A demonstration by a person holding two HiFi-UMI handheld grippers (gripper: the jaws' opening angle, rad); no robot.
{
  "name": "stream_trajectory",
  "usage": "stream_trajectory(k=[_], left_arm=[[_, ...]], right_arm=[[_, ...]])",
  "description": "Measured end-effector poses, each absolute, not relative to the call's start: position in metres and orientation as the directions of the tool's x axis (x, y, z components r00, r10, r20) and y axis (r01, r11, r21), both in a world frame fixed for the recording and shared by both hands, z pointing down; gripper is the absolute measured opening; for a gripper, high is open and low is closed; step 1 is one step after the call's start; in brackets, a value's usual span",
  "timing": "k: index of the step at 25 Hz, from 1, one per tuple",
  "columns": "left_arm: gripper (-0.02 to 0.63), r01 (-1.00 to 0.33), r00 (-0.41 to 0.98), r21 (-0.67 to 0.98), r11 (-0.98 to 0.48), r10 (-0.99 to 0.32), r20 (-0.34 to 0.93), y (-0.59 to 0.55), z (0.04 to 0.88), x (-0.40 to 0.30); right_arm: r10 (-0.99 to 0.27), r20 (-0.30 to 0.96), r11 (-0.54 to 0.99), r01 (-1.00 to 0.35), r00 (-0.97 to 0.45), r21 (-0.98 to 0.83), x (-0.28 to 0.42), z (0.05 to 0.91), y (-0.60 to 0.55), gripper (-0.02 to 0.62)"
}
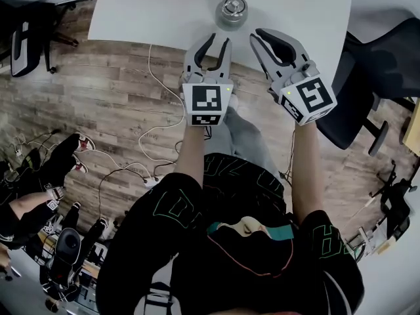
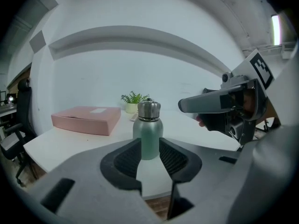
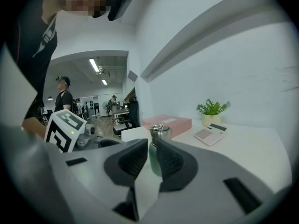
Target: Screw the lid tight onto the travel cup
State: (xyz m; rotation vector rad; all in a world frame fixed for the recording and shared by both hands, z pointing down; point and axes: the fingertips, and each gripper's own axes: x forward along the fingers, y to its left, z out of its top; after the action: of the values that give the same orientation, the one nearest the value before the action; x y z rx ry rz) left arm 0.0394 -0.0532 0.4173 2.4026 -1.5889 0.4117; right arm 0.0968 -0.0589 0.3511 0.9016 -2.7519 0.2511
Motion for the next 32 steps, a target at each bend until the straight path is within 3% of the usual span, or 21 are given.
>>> stream_trajectory(k=[7, 19, 32], left_arm=[[0.241, -0.867, 0.479, 0.056, -0.496, -0.795, 0.371, -0.067, 0.43, 0.044], [0.324, -0.739, 0.631, 0.035, -0.672, -0.673, 0.386, -0.094, 0.443, 0.053], [0.334, -0.578, 0.771, 0.034, -0.816, -0.531, 0.352, -0.105, 0.445, 0.066]], right_arm=[[-0.501, 0.32, 0.831, -0.55, -0.804, -0.082, 0.084, 0.359, -0.072, 0.172], [-0.391, 0.377, 0.898, -0.438, -0.84, -0.042, 0.063, 0.362, -0.1, 0.287], [-0.268, 0.407, 0.944, -0.322, -0.873, -0.068, 0.044, 0.369, -0.112, 0.286]])
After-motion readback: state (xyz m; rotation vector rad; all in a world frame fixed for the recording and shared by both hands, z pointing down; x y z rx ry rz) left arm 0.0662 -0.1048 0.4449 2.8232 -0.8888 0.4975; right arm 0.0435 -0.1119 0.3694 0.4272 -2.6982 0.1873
